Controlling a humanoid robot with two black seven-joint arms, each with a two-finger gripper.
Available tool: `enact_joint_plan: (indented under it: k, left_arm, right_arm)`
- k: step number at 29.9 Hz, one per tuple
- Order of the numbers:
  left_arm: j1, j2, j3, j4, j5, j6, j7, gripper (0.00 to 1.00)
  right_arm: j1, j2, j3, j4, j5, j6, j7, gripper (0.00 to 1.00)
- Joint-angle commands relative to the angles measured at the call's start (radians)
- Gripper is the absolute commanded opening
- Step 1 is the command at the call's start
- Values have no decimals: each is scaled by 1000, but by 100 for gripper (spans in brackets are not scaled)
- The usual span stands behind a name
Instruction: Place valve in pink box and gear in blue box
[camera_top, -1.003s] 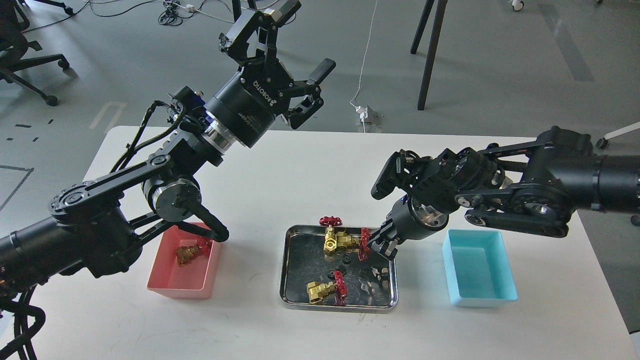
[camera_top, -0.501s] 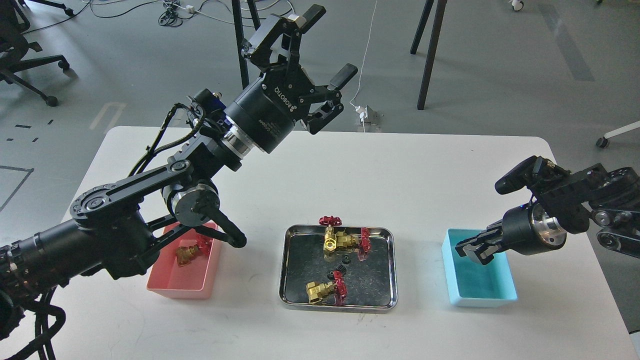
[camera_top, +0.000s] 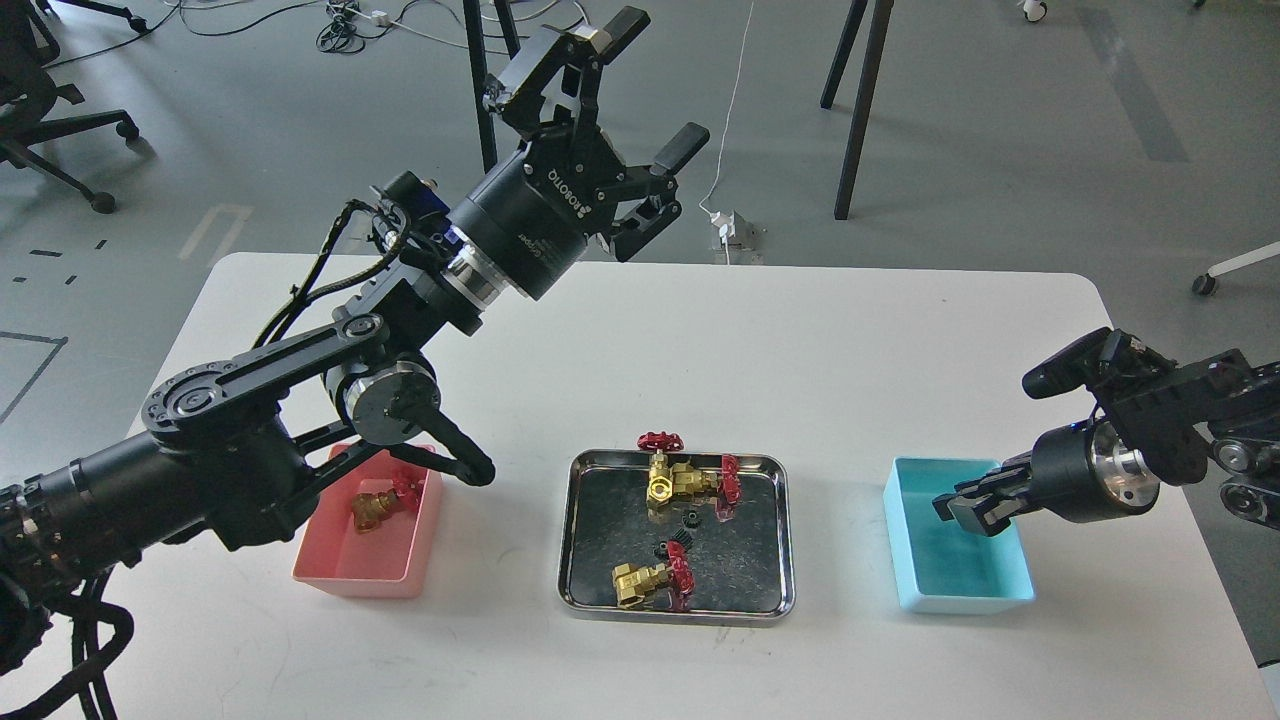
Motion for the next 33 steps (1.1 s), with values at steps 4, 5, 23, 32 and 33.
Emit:
enact_joint_plan:
  k: [4,5,23,32,33]
  left_arm:
    - [-125,17,13,122,2,-7,0,99]
    - [-142,17,15,148,2,-10,0,99]
    - [-165,-74,-16,659,-214,-371,0,99]
    - [-119,-75,-25,656,-212,-371,0,99]
    - [-124,-92,-25,656,-212,-371,0,100]
  right_arm:
    - [-38,0,63,-49,12,-86,-4,98]
    - [-39,0,96,-52,30,-109,-5,98]
    - [-103,517,1006,-711,1266,71,38,98]
    - [-179,551,1063,-791,1411,71,41,99]
    - [-182,549,1068,-791,1420,71,41,99]
